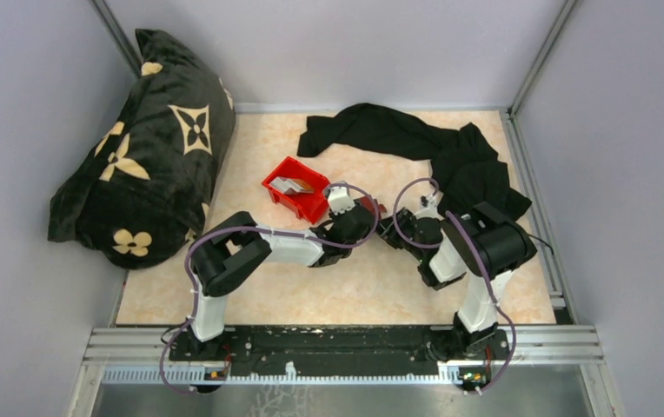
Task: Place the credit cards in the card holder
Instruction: Turn over the card holder at the center of the board.
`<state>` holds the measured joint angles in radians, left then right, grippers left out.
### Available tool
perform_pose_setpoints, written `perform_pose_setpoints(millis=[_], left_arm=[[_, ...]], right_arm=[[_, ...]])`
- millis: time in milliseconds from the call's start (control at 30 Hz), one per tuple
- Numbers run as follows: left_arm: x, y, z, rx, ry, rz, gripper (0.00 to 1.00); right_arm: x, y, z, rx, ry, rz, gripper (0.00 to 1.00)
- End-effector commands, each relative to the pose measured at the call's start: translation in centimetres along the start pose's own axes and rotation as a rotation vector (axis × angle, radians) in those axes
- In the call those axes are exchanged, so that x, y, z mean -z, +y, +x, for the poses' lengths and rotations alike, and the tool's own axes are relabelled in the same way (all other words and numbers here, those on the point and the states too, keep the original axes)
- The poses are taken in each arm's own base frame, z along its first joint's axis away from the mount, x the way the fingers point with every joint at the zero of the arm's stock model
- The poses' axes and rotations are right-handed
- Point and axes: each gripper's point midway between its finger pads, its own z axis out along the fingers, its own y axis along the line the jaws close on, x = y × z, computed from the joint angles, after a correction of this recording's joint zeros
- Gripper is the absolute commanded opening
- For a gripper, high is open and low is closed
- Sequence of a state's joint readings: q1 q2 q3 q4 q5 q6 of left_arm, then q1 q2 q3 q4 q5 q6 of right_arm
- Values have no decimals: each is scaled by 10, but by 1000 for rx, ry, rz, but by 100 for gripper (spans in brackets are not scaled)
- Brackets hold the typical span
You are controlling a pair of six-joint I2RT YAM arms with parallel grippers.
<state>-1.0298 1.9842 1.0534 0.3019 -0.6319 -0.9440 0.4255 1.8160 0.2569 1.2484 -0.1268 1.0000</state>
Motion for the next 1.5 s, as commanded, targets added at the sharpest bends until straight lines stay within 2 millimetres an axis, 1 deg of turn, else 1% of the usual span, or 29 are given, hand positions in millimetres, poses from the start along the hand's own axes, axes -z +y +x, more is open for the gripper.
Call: perform_pose_setpoints(millis=[0,233,367,567,767,833,867,967,1200,1300,1467], left_arm=[[17,63,83,-196,287,-92,46],[21,58,77,-187,284,-81,47],[25,57,60,-152,257,-97,51],[34,54,27,-75,203,-92,56],[41,49,-2,-21,169,-73,59],[44,47,-10,-1,162,-61,60],[46,45,-14,9,160,-52,60],[50,40,-25,46,157,-28,61],[56,21,-48,129,159,62,66],[58,14,-55,158,174,98,69],[59,4,-57,216,231,153,70]], right_arm=[[-9,-15,28,19,110,55,32],[-14,-15,23,92,124,82,7],[-12,-10,11,163,111,115,0],[-2,3,-14,303,91,169,0],[12,13,-29,451,101,222,0],[16,19,-28,502,107,231,0],[18,19,-28,523,109,246,0],[25,29,-23,596,104,254,0],[39,34,-11,713,97,291,0],[45,35,-7,751,83,301,0],[48,39,3,815,70,306,0]])
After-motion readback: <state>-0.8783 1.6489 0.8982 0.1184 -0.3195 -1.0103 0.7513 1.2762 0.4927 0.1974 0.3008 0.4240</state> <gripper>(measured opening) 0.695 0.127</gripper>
